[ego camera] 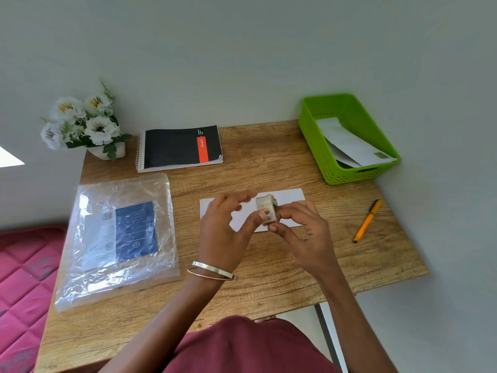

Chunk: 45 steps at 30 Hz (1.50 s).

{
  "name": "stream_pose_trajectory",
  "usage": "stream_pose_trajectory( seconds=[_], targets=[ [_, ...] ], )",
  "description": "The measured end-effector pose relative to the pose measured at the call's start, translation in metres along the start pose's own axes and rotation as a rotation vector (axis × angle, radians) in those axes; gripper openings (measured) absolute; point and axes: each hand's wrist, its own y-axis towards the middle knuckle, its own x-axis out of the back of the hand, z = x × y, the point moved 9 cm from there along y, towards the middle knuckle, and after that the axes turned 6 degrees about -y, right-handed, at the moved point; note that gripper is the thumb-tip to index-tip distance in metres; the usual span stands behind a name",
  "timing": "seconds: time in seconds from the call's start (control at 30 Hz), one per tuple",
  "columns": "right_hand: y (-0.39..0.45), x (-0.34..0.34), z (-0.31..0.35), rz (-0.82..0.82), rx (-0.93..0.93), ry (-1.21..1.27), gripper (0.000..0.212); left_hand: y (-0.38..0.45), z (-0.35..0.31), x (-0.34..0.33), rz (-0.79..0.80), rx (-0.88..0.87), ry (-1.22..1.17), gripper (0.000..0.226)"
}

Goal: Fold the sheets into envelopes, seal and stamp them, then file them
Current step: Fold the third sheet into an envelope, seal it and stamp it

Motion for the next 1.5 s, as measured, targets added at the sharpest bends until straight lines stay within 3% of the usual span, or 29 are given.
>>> stream_pose_trajectory(
  seconds=[0.23,0.43,0.73,0.9,1.0,1.27,1.5],
  targets=[
    [0.001,-0.001,0.003,0.001,0.067,-0.043,0.022,-0.001,-0.014,0.006,-0.061,-0.266,0.226,0.022],
    [-0.001,0.000,0.005,0.003,0.128,-0.093,0.021,-0.004,-0.021,0.007,-0.112,-0.348,0.340,0.017],
    [0.000,-0.005,0.009,0.048,0.139,-0.222,0.022,0.004,-0.001,0.001,-0.010,-0.153,0.254,0.008],
    [-0.001,-0.006,0.008,0.068,0.124,-0.305,0.025,0.000,-0.004,-0.006,0.052,-0.154,0.363,0.017],
    [0.000,-0.006,0.005,0.075,0.102,-0.333,0.025,0.000,-0.002,-0.006,0.054,-0.129,0.335,0.009],
    [0.002,0.004,-0.019,0.099,-0.055,-0.278,0.016,0.000,0.002,-0.023,0.147,-0.023,0.098,0.009],
    [-0.001,0.046,-0.076,0.080,-0.279,-0.538,0.011,0.007,0.017,-0.034,0.112,0.166,-0.061,0.007]
  ],
)
